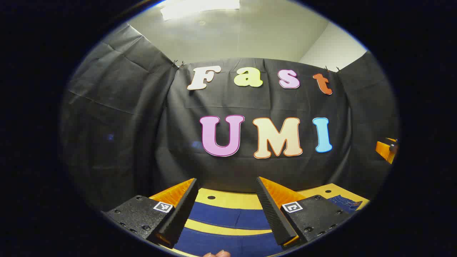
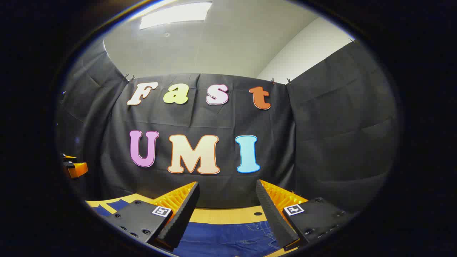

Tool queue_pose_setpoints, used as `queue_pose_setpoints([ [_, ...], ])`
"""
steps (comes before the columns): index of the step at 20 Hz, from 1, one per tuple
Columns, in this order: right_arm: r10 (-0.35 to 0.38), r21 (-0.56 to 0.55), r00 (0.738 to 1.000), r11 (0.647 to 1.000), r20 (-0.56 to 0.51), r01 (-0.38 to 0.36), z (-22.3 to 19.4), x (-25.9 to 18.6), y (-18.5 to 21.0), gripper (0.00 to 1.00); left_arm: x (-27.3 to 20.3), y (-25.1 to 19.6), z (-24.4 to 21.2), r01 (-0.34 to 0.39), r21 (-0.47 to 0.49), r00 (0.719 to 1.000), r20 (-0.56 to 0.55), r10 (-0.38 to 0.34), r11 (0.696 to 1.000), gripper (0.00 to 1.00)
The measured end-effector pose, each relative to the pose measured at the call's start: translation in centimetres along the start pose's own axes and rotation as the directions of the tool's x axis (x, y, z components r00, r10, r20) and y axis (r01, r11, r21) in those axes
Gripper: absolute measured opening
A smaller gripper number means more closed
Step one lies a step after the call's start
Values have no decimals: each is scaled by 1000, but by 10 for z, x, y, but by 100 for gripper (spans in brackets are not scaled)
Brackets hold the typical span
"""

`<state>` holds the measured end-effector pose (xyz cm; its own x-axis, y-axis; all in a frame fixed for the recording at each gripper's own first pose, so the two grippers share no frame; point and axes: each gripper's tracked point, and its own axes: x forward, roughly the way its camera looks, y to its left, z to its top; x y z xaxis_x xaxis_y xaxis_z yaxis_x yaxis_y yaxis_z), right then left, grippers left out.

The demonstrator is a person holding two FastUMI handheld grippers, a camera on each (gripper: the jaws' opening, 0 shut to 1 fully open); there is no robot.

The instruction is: Grasp the waist and the cuffs of the jeans and fold them to make the two legs overlap; first hold the waist and fold one-third of the jeans toward the cuffs, then hold the cuffs and fold the remaining one-third in the same direction to finish folding.

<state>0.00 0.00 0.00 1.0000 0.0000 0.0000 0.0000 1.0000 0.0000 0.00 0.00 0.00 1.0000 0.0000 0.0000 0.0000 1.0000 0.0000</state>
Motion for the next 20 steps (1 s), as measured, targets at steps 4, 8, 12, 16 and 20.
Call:
queue_pose_setpoints([
  [4,0,0,1000,1000,0,0,0,0,0,96,-3,8,-5,-7,1,1000,-9,7,1000,93],
  [8,7,-30,1000,1000,24,-7,7,3,-1,96,-7,13,-11,-5,-4,1000,-23,5,1000,93],
  [12,2,-16,1000,1000,9,-2,6,-1,2,98,-10,17,-17,4,-3,999,-33,-4,1000,93],
  [16,7,-18,1000,1000,16,-7,6,-11,5,96,-16,21,-32,36,31,998,-55,-34,999,93],
  [20,12,-25,1000,1000,-1,-12,-3,-23,9,98,-23,36,-65,78,171,991,-119,-58,982,100],
])
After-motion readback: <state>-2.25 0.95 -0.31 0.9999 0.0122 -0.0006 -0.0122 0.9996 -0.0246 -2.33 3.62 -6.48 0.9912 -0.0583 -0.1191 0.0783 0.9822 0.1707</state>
